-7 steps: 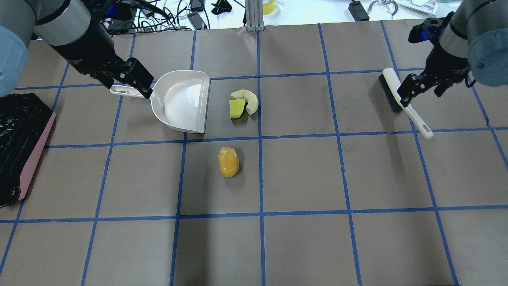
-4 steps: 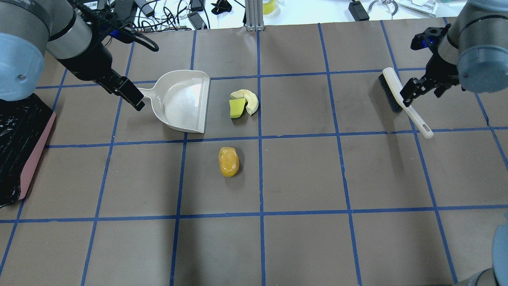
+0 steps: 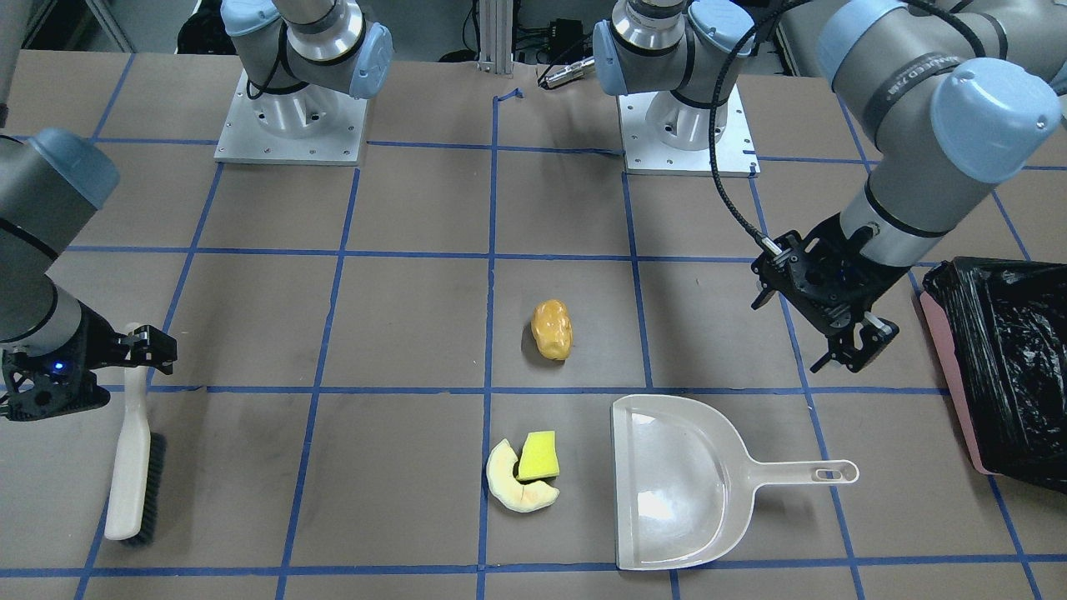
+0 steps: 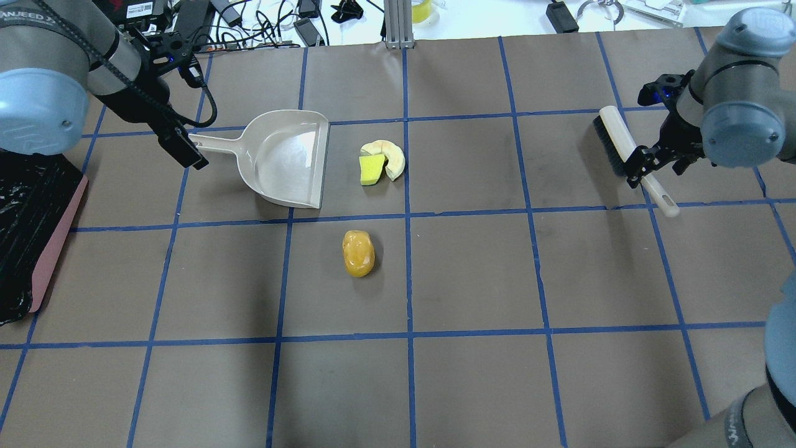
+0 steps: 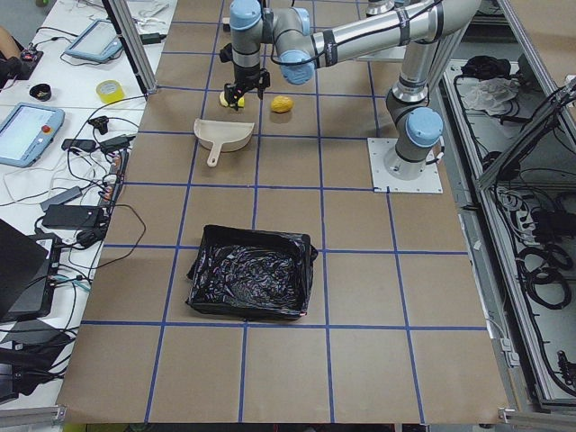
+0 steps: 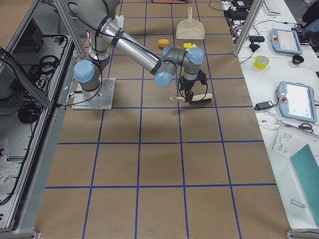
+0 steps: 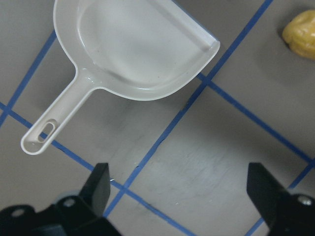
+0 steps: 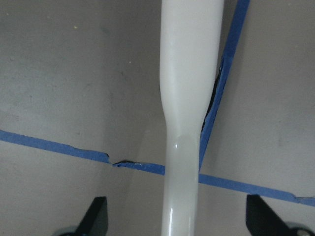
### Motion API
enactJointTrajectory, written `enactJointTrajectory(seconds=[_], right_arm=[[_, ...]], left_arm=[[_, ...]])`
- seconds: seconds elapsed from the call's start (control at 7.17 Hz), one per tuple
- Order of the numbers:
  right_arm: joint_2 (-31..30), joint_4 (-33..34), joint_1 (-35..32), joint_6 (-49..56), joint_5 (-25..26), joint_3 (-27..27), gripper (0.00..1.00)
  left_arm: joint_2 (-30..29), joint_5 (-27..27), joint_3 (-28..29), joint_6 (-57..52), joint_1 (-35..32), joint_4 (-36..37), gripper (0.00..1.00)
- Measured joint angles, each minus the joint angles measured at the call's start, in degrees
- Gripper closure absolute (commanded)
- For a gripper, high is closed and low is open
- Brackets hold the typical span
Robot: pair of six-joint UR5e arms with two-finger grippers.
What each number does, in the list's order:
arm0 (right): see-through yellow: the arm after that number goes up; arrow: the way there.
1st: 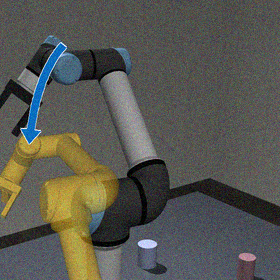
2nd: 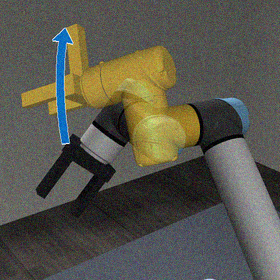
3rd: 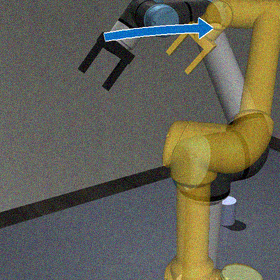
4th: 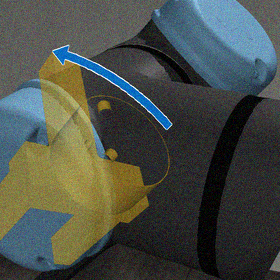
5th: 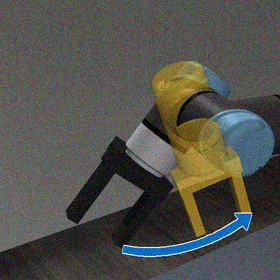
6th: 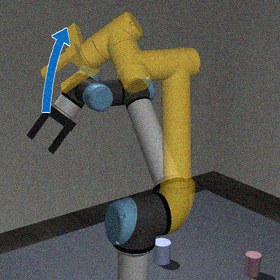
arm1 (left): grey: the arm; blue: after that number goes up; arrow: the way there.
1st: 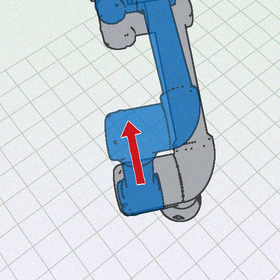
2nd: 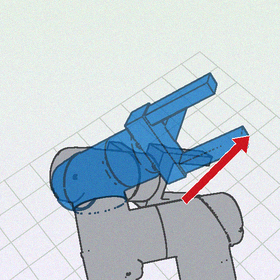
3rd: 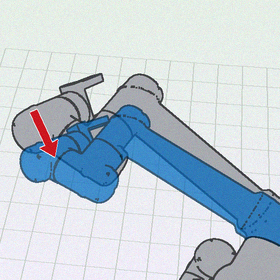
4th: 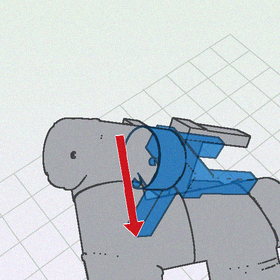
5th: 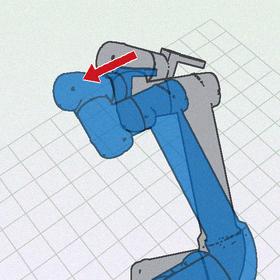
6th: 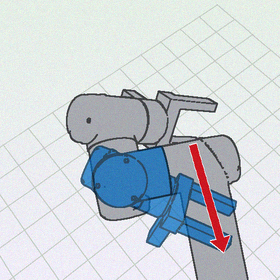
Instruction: Sweep and dump trash into bin
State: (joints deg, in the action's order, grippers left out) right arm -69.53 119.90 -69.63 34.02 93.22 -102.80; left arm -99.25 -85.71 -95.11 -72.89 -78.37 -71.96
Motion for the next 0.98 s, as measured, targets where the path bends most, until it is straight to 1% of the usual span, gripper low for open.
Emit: enactJointTrajectory(seconds=[0.14, 0.28, 0.42, 0.56, 0.7, 0.98], right_arm=[[0.0, 0.5, 0.0, 0.1, 0.1, -0.8, 0.26], [0.0, 0.6, 0.0, 0.0, 0.5, -1.2, 0.38], [0.0, 0.4, 0.1, -0.1, 1.5, -1.4, 0.43], [-0.1, 0.3, 0.2, -0.3, 2.6, -1.5, 0.62], [-0.1, 0.3, 0.2, -0.3, 3.2, -1.5, 1.00], [-0.2, -1.4, 0.3, -0.4, 3.5, -1.4, 1.00]], left_arm=[[-1.0, 0.6, 0.2, -4.5, 0.6, 1.2, 0.00], [-1.5, 0.9, 0.4, -6.4, 0.9, 1.7, 0.00], [-1.9, 1.0, 0.5, -7.9, 0.9, 2.2, 0.01], [-2.4, 1.1, 0.7, -10.7, 1.0, 3.6, 0.01], [-3.3, 1.2, 1.0, -14.6, 1.0, 5.4, 0.02], [-5.3, 1.2, 2.3, -21.8, 1.0, 7.0, 0.02]])
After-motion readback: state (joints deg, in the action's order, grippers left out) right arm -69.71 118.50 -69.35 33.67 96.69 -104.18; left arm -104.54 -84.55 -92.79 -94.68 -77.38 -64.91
